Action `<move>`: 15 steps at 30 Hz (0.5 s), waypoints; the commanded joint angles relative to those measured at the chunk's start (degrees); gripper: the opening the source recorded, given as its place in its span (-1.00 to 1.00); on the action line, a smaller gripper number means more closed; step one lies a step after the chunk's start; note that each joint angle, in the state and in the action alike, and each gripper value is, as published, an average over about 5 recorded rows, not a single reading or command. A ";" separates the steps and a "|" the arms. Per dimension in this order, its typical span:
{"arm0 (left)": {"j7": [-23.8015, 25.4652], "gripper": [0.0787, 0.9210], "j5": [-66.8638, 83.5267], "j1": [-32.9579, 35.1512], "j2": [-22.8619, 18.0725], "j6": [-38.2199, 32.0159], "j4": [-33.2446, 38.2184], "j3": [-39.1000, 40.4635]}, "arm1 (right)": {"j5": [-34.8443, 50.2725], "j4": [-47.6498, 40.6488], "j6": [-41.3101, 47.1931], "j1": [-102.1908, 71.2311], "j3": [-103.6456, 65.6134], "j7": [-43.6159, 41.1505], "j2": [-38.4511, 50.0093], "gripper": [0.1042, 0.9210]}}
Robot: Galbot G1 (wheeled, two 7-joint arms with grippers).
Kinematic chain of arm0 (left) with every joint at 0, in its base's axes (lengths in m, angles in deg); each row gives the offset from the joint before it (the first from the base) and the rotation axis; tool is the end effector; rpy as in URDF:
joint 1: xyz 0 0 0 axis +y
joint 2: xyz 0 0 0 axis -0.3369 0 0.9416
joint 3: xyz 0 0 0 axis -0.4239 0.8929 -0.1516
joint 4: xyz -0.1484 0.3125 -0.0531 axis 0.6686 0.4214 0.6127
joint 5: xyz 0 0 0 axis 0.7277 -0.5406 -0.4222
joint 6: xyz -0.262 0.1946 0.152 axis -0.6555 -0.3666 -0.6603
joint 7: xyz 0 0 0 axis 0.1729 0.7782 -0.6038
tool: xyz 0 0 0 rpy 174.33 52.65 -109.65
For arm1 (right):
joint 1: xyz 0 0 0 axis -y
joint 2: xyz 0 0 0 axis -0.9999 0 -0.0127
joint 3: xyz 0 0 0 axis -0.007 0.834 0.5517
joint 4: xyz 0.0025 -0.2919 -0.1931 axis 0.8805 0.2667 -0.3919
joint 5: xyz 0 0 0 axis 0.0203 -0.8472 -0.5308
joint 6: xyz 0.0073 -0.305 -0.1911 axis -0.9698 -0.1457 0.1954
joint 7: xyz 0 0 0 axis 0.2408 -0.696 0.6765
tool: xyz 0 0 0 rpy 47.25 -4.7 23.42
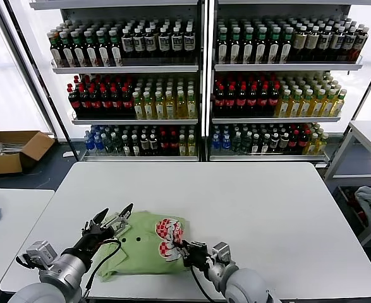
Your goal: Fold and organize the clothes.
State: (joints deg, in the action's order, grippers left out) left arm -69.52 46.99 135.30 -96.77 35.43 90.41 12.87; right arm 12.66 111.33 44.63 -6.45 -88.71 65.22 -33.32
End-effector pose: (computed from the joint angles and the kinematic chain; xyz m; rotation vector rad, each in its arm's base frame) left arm 0.1965 0.0674 -0.1862 -0.2930 -2.7407 0.5742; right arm 0.2638 0.0666 -0.3050 0.9086 -2.4529 -0.0377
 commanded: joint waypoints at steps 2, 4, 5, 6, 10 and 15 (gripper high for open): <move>0.40 0.77 -0.07 0.52 -0.72 0.02 0.17 -0.71 | -6.66 7.44 -0.52 -13.98 -17.25 -3.66 8.76 -0.91; 0.43 0.77 -0.07 0.43 -0.88 0.02 0.08 -0.45 | -6.38 8.28 -0.67 -17.25 -22.00 -4.61 10.87 -0.92; 0.44 0.77 -0.07 0.37 -1.00 0.02 0.05 -0.30 | -6.34 8.75 -0.75 -19.00 -24.48 -5.01 11.80 -0.92; 0.45 0.77 -0.07 0.30 -1.13 0.02 0.02 -0.15 | -6.29 9.21 -0.82 -20.63 -26.87 -5.30 12.60 -0.92; 0.46 0.77 -0.04 -0.11 -1.75 0.01 -0.19 0.48 | -6.31 9.93 -2.48 -24.96 -33.24 -5.72 14.00 -0.92; 0.45 0.77 0.15 -1.15 -2.15 0.01 -1.09 1.13 | -6.02 8.02 -6.53 -23.28 -34.64 -5.56 13.76 -0.89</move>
State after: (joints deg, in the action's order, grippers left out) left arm -69.22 47.02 134.69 -98.51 35.43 89.95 13.53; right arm 7.97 118.35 42.46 -22.72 -110.36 61.00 -23.69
